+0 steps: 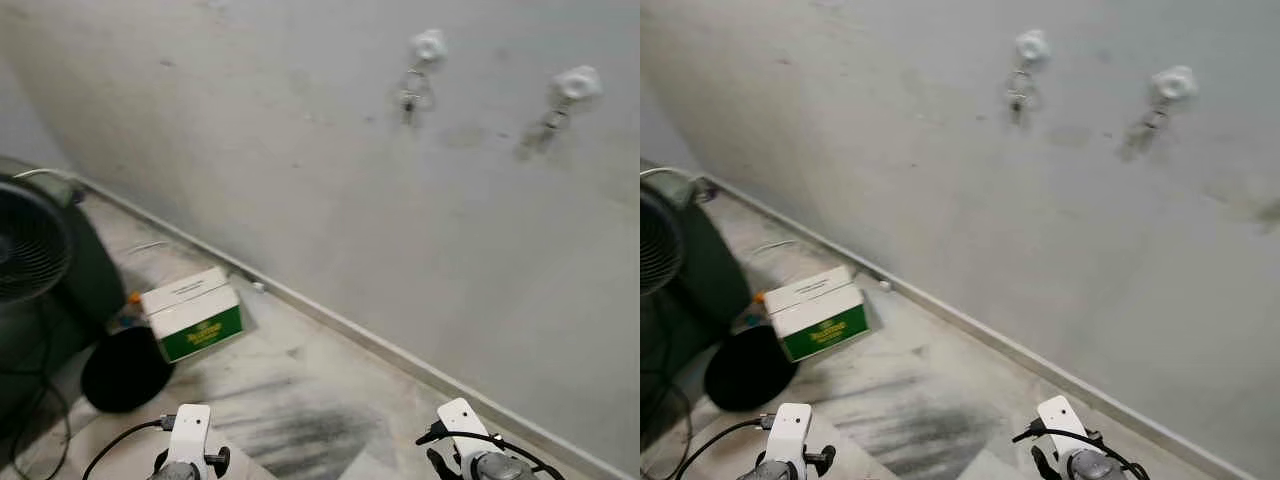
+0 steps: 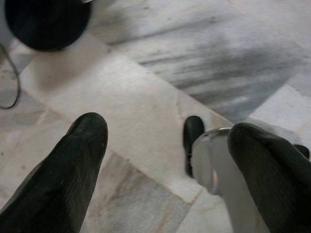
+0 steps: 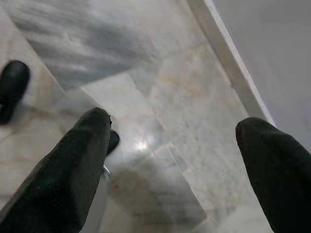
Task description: Hang keys on a hook
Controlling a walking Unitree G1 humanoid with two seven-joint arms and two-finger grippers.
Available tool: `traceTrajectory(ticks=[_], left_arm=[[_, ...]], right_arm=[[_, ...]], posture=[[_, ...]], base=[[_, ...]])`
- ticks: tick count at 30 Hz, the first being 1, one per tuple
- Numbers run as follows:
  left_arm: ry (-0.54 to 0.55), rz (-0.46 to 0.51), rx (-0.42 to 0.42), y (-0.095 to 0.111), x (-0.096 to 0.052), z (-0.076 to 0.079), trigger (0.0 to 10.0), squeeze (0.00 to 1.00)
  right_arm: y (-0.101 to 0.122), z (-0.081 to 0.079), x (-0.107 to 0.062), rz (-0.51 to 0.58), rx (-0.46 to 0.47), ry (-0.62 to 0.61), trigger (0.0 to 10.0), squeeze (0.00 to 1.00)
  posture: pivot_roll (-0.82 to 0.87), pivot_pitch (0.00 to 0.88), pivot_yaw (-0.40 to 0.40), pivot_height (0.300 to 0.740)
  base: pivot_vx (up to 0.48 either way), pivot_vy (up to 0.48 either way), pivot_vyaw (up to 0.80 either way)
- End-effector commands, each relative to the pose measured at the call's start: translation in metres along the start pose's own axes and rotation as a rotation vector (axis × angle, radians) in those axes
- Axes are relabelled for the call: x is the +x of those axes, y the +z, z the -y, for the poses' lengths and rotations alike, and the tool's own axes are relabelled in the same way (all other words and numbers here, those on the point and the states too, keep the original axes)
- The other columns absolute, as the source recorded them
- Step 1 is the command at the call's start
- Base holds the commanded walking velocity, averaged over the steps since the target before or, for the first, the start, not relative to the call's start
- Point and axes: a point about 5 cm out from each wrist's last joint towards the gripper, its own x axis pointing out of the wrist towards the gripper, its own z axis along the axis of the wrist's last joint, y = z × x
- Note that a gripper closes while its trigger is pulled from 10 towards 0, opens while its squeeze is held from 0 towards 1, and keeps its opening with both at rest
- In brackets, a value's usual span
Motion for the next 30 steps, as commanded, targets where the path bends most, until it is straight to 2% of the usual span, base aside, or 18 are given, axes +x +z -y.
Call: traceTrajectory(ticks=[1, 30], left_arm=[[0.017, -0.009, 0.011, -0.0005, -0.0003, -0.0059, 10.0, 0.00], [0.011, -0.007, 0.040, 0.0011, -0.0001, -0.0061, 10.0, 0.00]], right_arm=[[0.0011, -0.0019, 0.0004, 0.001, 0.002, 0.009, 10.0, 0.00], [0.0022, -0.0026, 0.0006, 0.002, -0.016, 0.015, 10.0, 0.00]], posture=[[0.03, 0.000, 0.003, 0.740], [0.03, 0.000, 0.006, 0.740]], base=[[0.000, 0.420, 0.00], [0.000, 0.469, 0.00]])
